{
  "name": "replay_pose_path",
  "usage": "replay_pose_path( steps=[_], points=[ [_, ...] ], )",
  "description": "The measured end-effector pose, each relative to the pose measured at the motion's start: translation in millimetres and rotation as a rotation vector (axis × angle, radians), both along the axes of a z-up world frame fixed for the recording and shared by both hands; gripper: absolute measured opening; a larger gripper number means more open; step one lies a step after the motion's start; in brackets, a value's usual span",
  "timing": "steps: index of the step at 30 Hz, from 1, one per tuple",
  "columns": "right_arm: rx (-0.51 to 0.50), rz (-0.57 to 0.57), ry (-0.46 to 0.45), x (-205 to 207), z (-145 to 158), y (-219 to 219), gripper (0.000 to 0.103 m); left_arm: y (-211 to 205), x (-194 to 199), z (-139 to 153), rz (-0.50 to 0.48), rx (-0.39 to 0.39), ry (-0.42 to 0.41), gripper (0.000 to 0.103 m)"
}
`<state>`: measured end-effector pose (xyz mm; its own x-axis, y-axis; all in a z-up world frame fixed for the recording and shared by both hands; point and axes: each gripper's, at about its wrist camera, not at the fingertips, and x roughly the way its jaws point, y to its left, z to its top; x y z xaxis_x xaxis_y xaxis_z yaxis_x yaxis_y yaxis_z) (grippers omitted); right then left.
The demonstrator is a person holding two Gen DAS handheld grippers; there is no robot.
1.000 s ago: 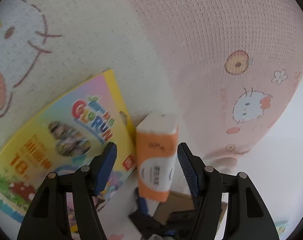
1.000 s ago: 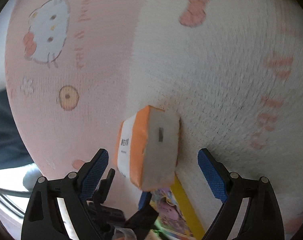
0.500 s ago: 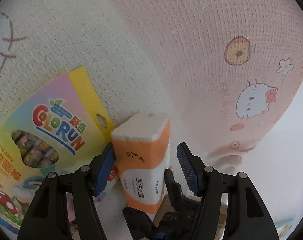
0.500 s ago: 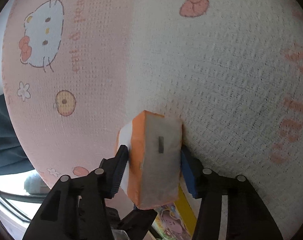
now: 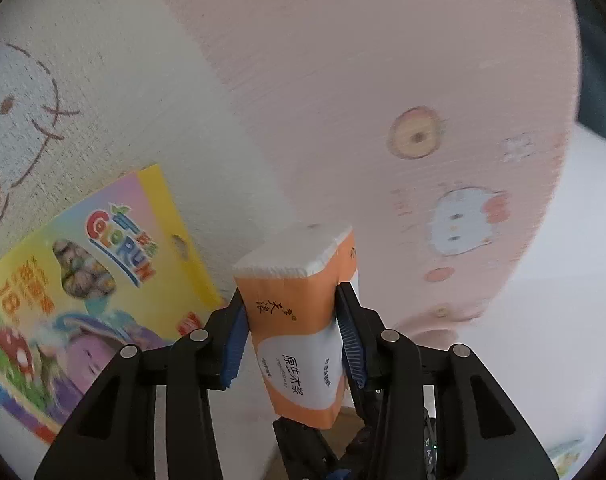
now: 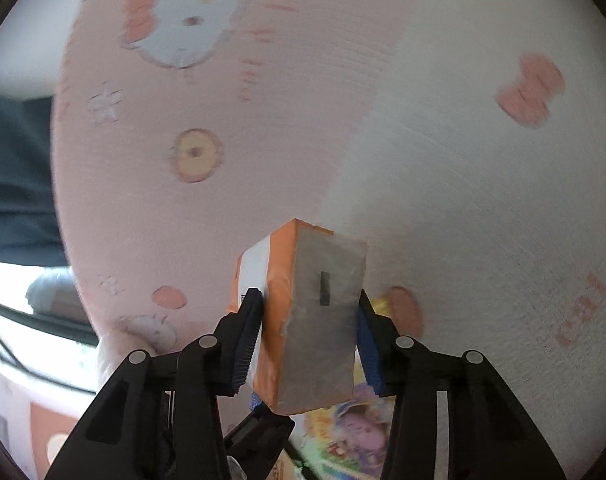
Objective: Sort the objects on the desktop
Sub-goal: 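Lift the tissue pack with both grippers and carry it over the box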
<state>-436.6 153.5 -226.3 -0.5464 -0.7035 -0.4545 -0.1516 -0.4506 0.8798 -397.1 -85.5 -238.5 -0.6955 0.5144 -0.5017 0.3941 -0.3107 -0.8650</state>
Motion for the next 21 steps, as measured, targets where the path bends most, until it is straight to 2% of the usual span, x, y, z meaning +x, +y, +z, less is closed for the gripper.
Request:
replay_pose_path(
  steps=[6,10,15,21],
  points=[
    [0.144,0.096,0.087,6,68,-2,0.042,4,33,27,0.095,0.114,0.031,0.046],
    [0.212,0.161,0.126,35,92,10,0.042,13,55,41,0.127,0.14,0.036,0.047],
    [0.203,0.202,0.143,51,112,29,0.042,27,86,63,0.142,0.111,0.068,0.047],
    [0.207,0.205,0.159,72,133,63,0.043,60,104,86,0.132,0.084,0.093,0.047]
  ],
)
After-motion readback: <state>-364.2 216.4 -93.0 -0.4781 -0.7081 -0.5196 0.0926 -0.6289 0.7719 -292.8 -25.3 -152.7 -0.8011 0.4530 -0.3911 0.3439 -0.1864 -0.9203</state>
